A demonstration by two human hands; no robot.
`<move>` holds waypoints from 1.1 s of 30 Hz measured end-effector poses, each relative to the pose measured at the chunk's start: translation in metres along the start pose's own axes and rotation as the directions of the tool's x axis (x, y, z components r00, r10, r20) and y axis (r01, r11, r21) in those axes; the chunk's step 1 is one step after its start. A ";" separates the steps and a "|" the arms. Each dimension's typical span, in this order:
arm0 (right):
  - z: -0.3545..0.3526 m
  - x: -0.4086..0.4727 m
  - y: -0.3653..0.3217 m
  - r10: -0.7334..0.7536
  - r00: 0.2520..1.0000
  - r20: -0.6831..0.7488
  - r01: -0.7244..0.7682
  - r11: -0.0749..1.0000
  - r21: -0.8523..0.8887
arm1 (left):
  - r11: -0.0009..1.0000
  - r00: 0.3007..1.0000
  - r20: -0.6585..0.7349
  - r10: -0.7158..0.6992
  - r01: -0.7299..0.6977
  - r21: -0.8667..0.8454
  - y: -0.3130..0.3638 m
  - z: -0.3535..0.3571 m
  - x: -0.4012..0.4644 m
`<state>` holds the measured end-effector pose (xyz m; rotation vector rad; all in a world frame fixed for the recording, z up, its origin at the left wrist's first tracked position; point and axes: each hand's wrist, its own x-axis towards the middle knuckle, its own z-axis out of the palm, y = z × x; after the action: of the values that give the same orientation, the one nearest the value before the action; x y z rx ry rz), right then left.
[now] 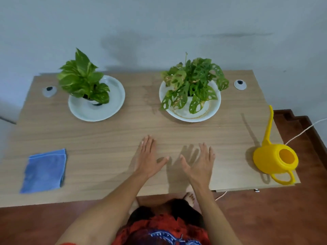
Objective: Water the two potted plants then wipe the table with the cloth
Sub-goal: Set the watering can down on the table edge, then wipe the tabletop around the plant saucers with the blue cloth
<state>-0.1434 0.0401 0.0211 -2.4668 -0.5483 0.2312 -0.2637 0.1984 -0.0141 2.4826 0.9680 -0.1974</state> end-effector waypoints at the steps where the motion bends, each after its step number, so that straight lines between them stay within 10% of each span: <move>1: 0.013 -0.006 -0.017 -0.016 0.999 0.030 0.017 1.000 -0.007 | 1.000 1.000 -0.014 -0.013 0.013 -0.002 -0.018 -0.005 -0.006; 13: 0.129 -0.063 -0.157 -0.136 0.810 0.571 0.284 0.942 -0.179 | 0.973 0.944 -0.237 -0.230 0.217 -0.081 -0.226 -0.070 -0.082; 22: 0.139 -0.068 -0.157 -0.103 0.790 0.605 0.315 0.914 -0.255 | 0.940 0.895 -0.319 -0.311 0.339 0.033 -0.345 -0.070 -0.130; 33: 0.125 -0.074 -0.119 -0.163 0.829 0.535 0.301 0.936 -0.181 | 0.908 0.880 -0.258 -0.398 0.417 0.021 -0.314 -0.059 -0.096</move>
<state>-0.2848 0.1603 -0.0073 -2.5448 -1.1687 0.7780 -0.5470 0.3708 -0.0497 2.3775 1.6195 -0.0548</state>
